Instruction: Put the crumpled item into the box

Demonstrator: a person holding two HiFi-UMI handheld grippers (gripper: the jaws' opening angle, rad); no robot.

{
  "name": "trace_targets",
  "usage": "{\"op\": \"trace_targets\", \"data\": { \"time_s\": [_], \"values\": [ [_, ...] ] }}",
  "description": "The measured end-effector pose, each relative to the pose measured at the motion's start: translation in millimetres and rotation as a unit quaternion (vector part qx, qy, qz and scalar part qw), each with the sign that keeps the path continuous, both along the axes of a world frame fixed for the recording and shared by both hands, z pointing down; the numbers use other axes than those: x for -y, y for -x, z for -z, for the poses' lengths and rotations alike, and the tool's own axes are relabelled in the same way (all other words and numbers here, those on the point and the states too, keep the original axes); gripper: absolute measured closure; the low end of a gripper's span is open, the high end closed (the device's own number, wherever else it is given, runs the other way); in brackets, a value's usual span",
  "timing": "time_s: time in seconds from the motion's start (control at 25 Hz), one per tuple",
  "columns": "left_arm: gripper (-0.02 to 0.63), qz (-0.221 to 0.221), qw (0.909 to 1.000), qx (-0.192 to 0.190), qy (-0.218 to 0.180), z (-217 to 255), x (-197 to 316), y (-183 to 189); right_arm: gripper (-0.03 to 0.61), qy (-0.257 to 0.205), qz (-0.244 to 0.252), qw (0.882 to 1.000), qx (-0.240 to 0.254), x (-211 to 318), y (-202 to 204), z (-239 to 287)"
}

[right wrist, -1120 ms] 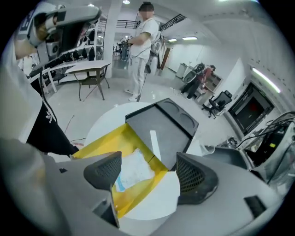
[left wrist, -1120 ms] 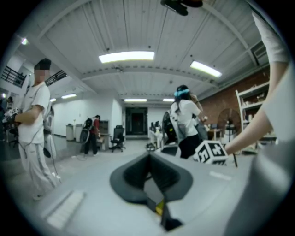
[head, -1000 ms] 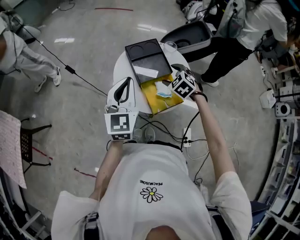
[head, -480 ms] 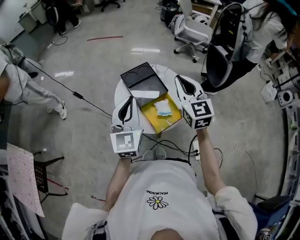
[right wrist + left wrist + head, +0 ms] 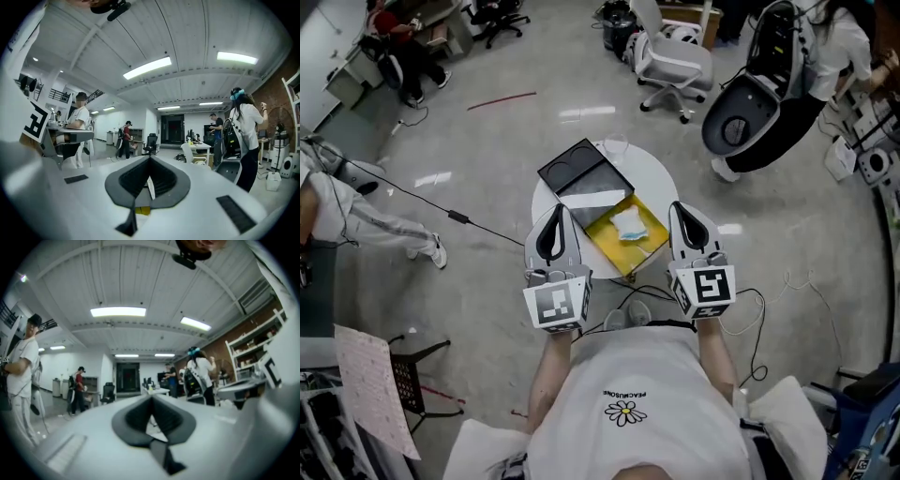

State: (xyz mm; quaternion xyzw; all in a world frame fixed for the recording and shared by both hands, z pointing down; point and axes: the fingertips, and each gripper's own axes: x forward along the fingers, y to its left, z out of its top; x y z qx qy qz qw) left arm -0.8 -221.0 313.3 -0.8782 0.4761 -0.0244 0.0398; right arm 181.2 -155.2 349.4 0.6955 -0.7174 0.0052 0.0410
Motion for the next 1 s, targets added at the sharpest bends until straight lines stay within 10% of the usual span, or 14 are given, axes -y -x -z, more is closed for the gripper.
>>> {"op": "trace_targets", "data": {
  "time_s": [1.0],
  "values": [
    [0.614, -0.043, 0.9976, 0.028, 0.045, -21.3, -20.2, -32.9, 0.578, 0.051, -0.027, 0.998, 0.009, -40.3, 1.3, -35.9]
  ]
}}
